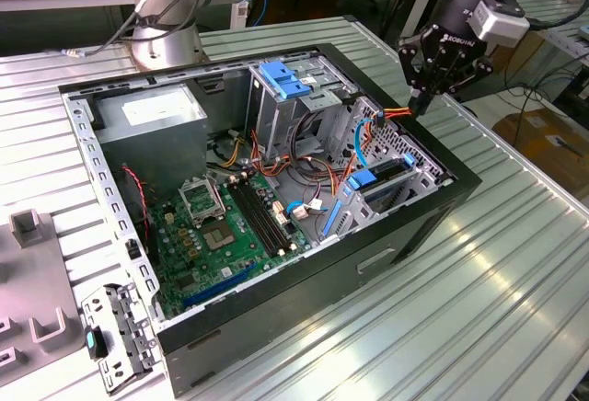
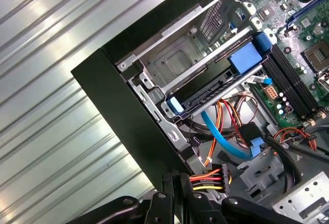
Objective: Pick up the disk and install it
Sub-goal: 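Insert the first disk wire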
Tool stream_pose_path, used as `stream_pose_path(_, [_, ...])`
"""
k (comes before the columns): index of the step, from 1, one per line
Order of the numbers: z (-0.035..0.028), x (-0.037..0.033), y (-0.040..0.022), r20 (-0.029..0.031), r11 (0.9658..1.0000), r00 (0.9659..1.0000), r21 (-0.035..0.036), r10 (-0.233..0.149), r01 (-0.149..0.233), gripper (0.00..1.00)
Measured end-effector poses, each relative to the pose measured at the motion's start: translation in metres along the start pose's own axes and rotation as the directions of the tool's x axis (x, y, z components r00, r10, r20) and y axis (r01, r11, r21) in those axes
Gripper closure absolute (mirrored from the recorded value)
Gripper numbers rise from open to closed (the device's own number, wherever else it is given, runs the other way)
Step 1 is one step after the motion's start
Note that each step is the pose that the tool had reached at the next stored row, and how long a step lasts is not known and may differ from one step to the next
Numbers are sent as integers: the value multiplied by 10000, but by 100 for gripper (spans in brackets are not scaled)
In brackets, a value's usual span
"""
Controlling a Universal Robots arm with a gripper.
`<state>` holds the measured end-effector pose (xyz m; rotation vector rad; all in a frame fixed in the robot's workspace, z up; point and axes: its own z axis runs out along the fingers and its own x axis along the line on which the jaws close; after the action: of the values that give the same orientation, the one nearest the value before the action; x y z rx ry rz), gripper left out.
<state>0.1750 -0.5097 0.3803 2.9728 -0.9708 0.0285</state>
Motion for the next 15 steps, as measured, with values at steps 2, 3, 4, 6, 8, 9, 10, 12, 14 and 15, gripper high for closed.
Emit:
stream_pose_path(2, [-1,-21,15,0,10000,10000,-1,1,-1,83])
stream_pose_path(3, [-1,-36,26,0,10000,10000,0,3,-3,83])
stream_pose_path(4, [0,-53,39,1,10000,10000,0,22,-22,83])
stream_pose_path(6, [1,-61,44,4,9994,9994,-7,359,-359,83])
stream_pose_path(8, [2,-61,45,5,9976,9976,-15,687,-687,83])
stream_pose_path(9, [2,-62,45,5,9968,9968,-18,803,-803,83])
stream_pose_path(10, [3,-62,45,6,9960,9960,-19,890,-890,83])
stream_pose_path(12, [3,-79,57,8,9952,9952,-20,979,-979,83])
stream_pose_path(14, [3,-100,73,8,9948,9948,-22,1019,-1019,83])
stream_pose_path(15, [3,-104,76,8,9945,9945,-22,1048,-1048,83])
